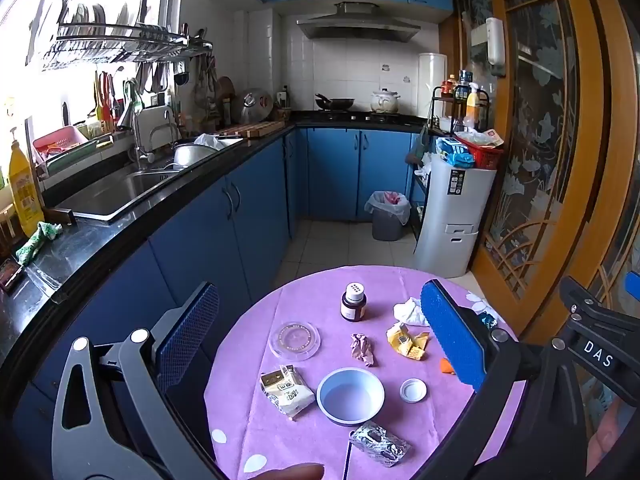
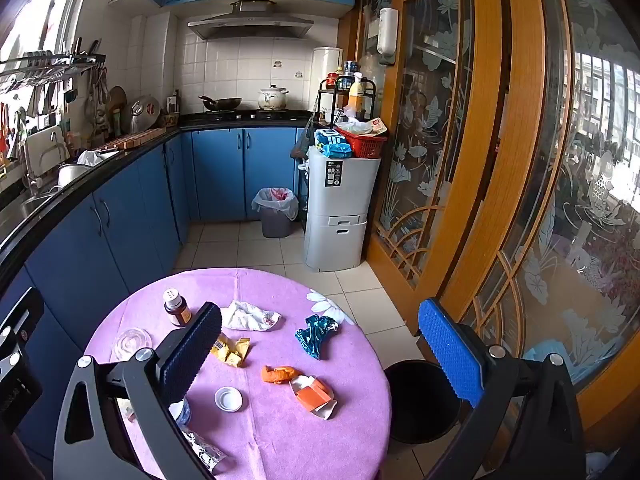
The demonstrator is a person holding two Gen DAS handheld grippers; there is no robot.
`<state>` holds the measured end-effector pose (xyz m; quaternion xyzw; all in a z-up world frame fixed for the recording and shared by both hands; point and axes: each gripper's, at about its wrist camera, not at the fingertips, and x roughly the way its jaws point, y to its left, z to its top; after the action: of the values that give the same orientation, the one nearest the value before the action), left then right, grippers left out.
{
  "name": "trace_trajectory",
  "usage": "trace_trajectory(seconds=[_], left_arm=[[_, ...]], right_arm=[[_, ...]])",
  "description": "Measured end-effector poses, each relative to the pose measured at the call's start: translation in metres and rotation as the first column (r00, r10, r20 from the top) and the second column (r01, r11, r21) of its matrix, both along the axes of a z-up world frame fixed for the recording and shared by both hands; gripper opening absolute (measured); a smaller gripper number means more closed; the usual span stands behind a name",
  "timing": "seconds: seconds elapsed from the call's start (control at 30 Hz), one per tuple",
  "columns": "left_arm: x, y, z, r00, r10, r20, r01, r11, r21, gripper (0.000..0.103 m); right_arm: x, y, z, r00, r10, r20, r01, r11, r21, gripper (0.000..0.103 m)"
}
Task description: Collect trash
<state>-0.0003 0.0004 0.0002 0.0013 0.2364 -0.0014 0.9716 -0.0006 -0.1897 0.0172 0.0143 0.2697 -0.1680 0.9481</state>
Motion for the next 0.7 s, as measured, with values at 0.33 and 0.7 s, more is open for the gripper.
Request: trace_trajectory(seconds=[0.33, 0.7], left_arm=[[0.0004, -0.0002, -0.0006, 1.000, -0.002, 0.000, 0.002, 1.000, 0.004, 0.100], [0.0001, 0.0054, -0.0019, 1.000, 0.000, 0.002, 0.000, 1.000, 0.008, 0.100]], right_arm=[[-0.0003, -0.0011, 0.0000, 1.000, 0.000, 0.001, 0.000, 1.000, 0.002, 0.096], [-0.0014, -0.0021, 0.0004, 1.000, 0.004, 0.003, -0.004, 1.000, 0.005, 0.096]])
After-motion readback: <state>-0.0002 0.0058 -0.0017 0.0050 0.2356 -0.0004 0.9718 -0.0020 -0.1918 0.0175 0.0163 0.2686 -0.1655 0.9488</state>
